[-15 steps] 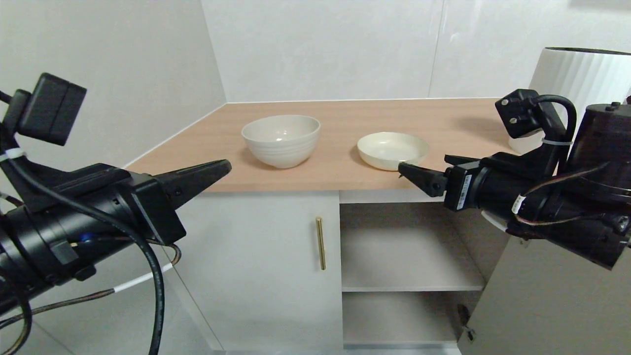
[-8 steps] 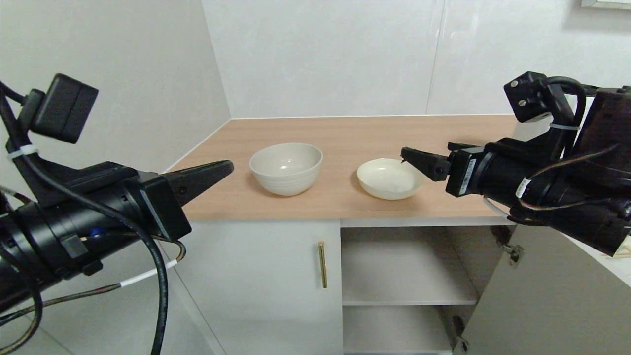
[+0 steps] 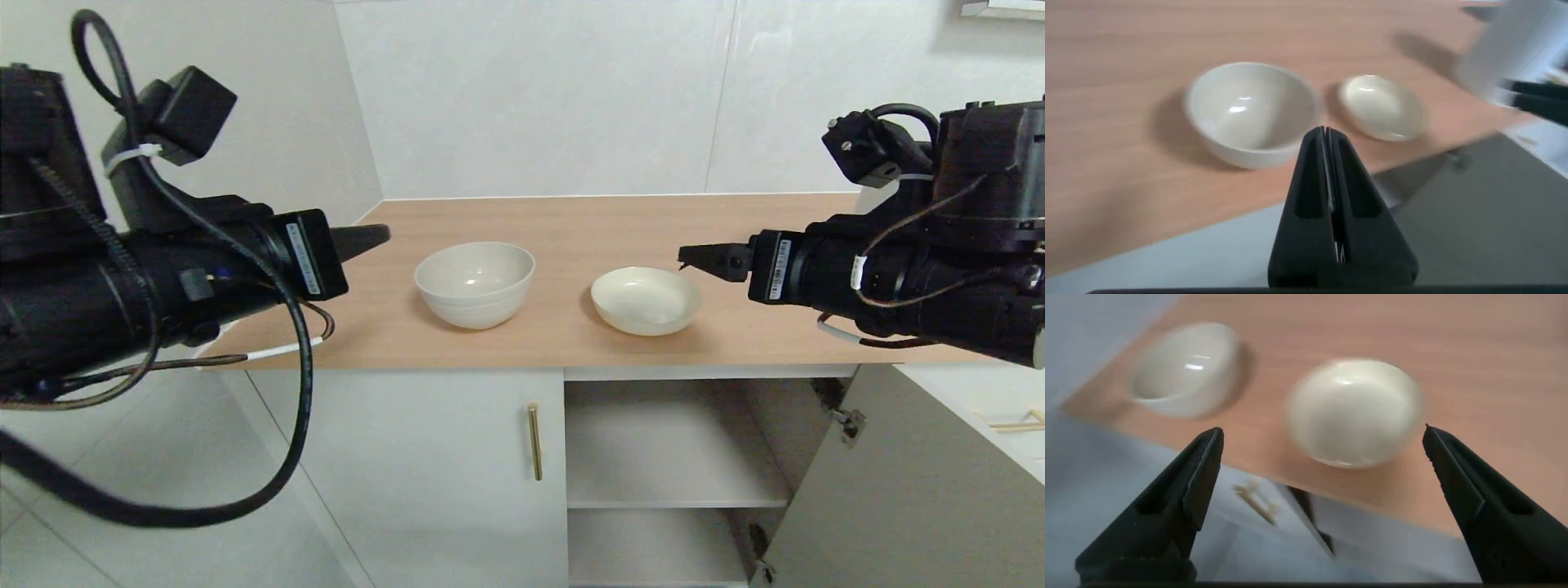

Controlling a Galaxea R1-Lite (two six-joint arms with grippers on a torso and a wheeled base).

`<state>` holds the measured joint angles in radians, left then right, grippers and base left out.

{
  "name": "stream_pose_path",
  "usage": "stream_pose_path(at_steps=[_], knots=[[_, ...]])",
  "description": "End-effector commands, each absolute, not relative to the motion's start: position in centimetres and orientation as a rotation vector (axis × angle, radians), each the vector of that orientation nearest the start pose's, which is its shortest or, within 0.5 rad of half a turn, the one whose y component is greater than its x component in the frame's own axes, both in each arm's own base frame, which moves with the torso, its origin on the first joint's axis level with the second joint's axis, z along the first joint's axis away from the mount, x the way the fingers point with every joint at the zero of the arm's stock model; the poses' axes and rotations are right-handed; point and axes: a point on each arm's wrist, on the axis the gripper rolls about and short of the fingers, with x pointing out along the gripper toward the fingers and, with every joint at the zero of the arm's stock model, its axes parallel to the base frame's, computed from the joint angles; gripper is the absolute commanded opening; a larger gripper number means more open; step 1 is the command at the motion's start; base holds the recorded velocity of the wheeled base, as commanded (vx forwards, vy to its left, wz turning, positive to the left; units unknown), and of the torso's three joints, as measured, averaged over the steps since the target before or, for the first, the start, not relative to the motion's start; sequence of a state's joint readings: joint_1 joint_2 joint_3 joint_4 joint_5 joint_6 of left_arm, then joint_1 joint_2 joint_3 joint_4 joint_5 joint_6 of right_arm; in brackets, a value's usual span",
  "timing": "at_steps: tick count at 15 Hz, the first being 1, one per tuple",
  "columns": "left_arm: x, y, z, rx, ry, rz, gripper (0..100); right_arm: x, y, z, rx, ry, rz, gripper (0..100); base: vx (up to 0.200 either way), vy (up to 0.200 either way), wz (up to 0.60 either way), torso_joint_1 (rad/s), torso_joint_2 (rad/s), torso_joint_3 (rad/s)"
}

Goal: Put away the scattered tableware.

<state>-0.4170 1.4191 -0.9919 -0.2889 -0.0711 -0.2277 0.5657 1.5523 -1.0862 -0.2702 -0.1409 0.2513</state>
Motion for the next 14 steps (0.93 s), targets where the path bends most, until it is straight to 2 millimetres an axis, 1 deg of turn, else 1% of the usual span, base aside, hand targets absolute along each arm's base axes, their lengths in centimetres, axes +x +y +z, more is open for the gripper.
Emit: stream_pose_path(at_steps=[1,2,4,5,6,8,9,11,13,14], knots=[[26.1,-10.5,26.6,-0.187,0.272,-0.400,0,25.0,14.6,27.8,0.197,0.243,0.333,100,0.000,0.000,0.00,0.000,0.00,0.000],[28.5,-10.9,26.9,-0.186,0.320,-0.368,0,25.7,14.5,27.9,0.194,0.242,0.264,100,0.000,0.000,0.00,0.000,0.00,0.000],[30.3,-11.3,27.1,-0.253,0.445,-0.328,0,26.5,15.0,26.9,0.183,0.264,0.218,100,0.000,0.000,0.00,0.000,0.00,0.000],[31.4,-11.6,27.3,-0.317,0.486,-0.303,0,26.6,15.0,26.8,0.181,0.268,0.215,100,0.000,0.000,0.00,0.000,0.00,0.000],[32.0,-11.4,27.7,-0.375,0.492,-0.279,0,27.2,15.4,26.1,0.172,0.284,0.204,100,0.000,0.000,0.00,0.000,0.00,0.000],[32.6,-11.4,27.3,-0.381,0.514,-0.264,0,27.3,15.5,25.8,0.169,0.290,0.203,100,0.000,0.000,0.00,0.000,0.00,0.000],[33.3,-11.1,27.0,-0.382,0.528,-0.241,0,27.3,15.5,25.8,0.171,0.290,0.205,100,0.000,0.000,0.00,0.000,0.00,0.000],[34.3,-10.6,26.6,-0.369,0.534,-0.158,0,27.3,15.5,25.8,0.175,0.291,0.204,100,0.000,0.000,0.00,0.000,0.00,0.000],[33.2,-10.1,28.0,-0.373,0.493,-0.151,0,27.3,15.5,25.9,0.177,0.289,0.206,100,0.000,0.000,0.00,0.000,0.00,0.000],[32.8,-10.0,28.3,-0.372,0.487,-0.154,0,27.3,15.5,25.9,0.177,0.289,0.206,100,0.000,0.000,0.00,0.000,0.00,0.000]])
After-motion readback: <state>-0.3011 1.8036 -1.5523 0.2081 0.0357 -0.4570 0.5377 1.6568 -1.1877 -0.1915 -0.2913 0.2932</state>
